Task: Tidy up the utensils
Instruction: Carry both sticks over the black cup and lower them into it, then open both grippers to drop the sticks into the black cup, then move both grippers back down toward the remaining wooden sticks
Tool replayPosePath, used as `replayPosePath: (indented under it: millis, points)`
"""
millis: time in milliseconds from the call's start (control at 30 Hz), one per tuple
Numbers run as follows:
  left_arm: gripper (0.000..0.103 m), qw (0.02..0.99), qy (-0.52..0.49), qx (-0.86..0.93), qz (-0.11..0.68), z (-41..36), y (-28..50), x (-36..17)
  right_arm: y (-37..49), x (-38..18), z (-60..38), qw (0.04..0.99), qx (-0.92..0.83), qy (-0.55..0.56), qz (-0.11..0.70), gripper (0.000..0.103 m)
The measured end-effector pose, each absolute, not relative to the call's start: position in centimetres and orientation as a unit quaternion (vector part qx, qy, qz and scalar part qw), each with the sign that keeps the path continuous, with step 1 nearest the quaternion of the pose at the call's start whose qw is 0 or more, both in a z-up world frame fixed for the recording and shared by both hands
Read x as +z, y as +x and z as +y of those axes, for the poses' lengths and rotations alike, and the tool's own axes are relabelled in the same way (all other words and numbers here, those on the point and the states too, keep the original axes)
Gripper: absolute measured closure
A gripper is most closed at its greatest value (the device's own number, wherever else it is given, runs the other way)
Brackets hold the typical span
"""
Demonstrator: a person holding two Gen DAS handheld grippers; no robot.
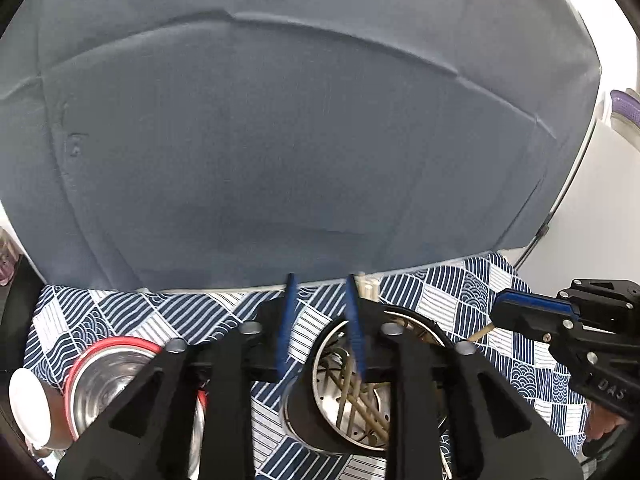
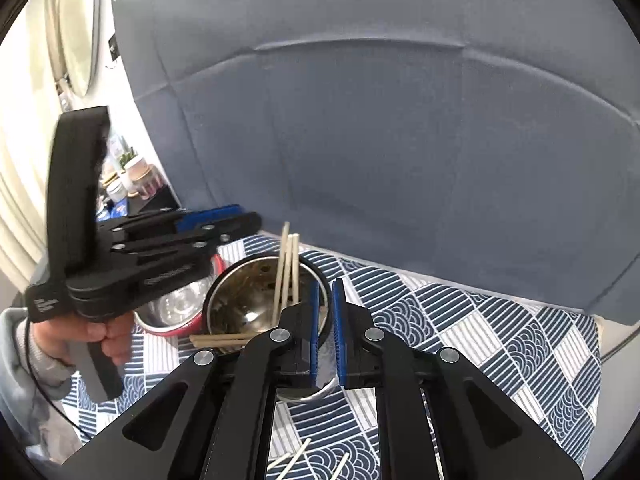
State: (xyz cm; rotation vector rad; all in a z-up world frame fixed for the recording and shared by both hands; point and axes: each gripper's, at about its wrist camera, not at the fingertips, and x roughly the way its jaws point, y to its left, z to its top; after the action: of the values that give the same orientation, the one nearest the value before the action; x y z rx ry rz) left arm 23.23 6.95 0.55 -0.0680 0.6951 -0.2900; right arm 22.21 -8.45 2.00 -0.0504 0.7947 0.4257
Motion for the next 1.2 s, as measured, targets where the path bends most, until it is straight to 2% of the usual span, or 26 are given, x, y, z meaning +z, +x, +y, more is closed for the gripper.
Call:
replayPosePath:
  millis: [33, 67, 167, 200, 267, 300, 367, 433, 533, 567, 700, 833, 1200]
  points:
    - [0.066, 0.931, -0.035, -0.137, 0.336, 7.3, 23.1, 0.8, 22.2, 2.1, -8.7, 0.901, 0.201, -0.021, 0.383, 0.088]
    - [0.065, 0.933, -0.038, -0.132, 0.333, 7.7, 22.9, 1.1, 22.2, 2.3, -8.9, 0.902, 0.2, -0.017, 0.382, 0.08]
    - [0.054, 0.935, -0.039, -0.122, 0.33, 8.3, 22.5, 1.9, 21.8, 2.8, -9.3, 0.907, 0.196, -0.009, 0.372, 0.073]
    - [0.047, 0.935, -0.037, -0.118, 0.332, 8.5, 22.4, 2.0, 21.6, 2.9, -9.4, 0.909, 0.193, -0.008, 0.37, 0.069]
    - [0.044, 0.937, -0.036, -0.115, 0.327, 8.9, 22.0, 2.3, 21.3, 3.2, -9.7, 0.912, 0.188, -0.005, 0.366, 0.061]
    - [0.038, 0.939, -0.035, -0.111, 0.324, 9.1, 21.7, 2.4, 21.1, 3.3, -9.8, 0.913, 0.185, -0.004, 0.364, 0.055]
    - [0.033, 0.942, -0.032, -0.103, 0.319, 9.6, 21.1, 2.7, 20.8, 3.3, -10.0, 0.915, 0.179, -0.004, 0.362, 0.05]
    - [0.024, 0.941, -0.034, -0.098, 0.321, 9.9, 20.7, 2.8, 20.6, 3.3, -10.2, 0.916, 0.172, -0.003, 0.362, 0.044]
    - [0.015, 0.94, -0.038, -0.093, 0.327, 10.3, 20.2, 2.8, 20.2, 3.2, -10.5, 0.916, 0.162, 0.0, 0.367, 0.036]
    - [0.013, 0.939, -0.037, -0.09, 0.329, 10.4, 20.1, 2.9, 20.1, 3.2, -10.7, 0.916, 0.159, 0.001, 0.368, 0.03]
    - [0.009, 0.936, -0.036, -0.088, 0.338, 10.7, 19.4, 2.8, 19.6, 2.9, -11.1, 0.917, 0.149, 0.005, 0.371, 0.018]
    - [0.006, 0.932, -0.034, -0.087, 0.349, 10.8, 19.0, 2.5, 19.4, 2.6, -11.3, 0.916, 0.134, 0.002, 0.378, 0.018]
    - [0.006, 0.92, 0.004, -0.102, 0.379, 9.9, 16.4, 0.6, 18.5, 0.1, -12.9, 0.903, 0.094, 0.006, 0.42, 0.017]
